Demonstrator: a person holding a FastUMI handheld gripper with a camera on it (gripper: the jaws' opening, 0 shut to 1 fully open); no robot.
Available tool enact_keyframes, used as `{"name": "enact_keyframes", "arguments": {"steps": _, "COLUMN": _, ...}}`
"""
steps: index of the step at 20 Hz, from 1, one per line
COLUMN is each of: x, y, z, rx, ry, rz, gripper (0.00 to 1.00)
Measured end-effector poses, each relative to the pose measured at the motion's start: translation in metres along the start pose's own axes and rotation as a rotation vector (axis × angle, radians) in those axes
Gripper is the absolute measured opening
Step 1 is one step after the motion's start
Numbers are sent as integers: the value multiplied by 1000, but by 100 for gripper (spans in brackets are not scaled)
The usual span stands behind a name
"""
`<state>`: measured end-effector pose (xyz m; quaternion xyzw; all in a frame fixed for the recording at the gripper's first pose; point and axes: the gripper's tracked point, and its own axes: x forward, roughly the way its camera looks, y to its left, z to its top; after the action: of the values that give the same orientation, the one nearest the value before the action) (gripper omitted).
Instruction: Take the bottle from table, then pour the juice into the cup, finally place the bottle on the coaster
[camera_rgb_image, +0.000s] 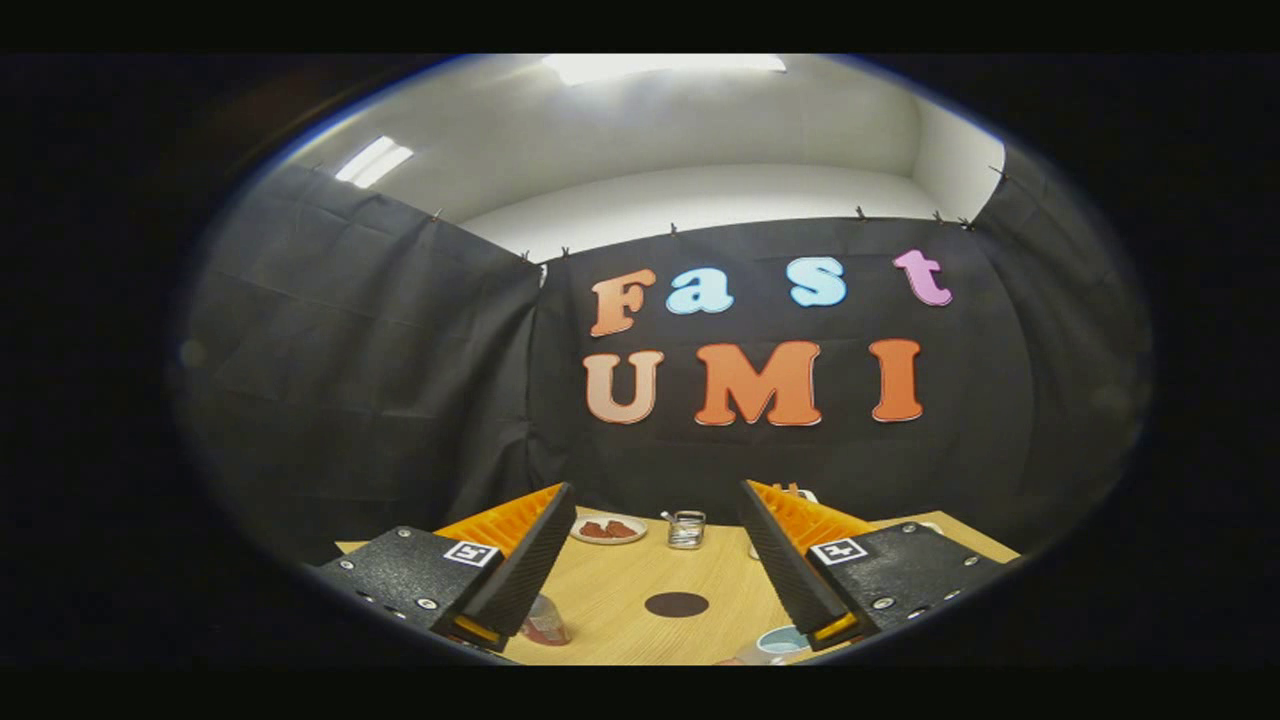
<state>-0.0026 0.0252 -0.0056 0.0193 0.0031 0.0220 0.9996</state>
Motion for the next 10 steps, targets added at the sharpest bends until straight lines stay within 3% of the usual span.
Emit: {"name": "enact_keyframes", "arguments": {"steps": 10, "x": -7, "y": 47, "z": -39, "rx": 45, "ry": 51, "rz": 99, "gripper": 98}}
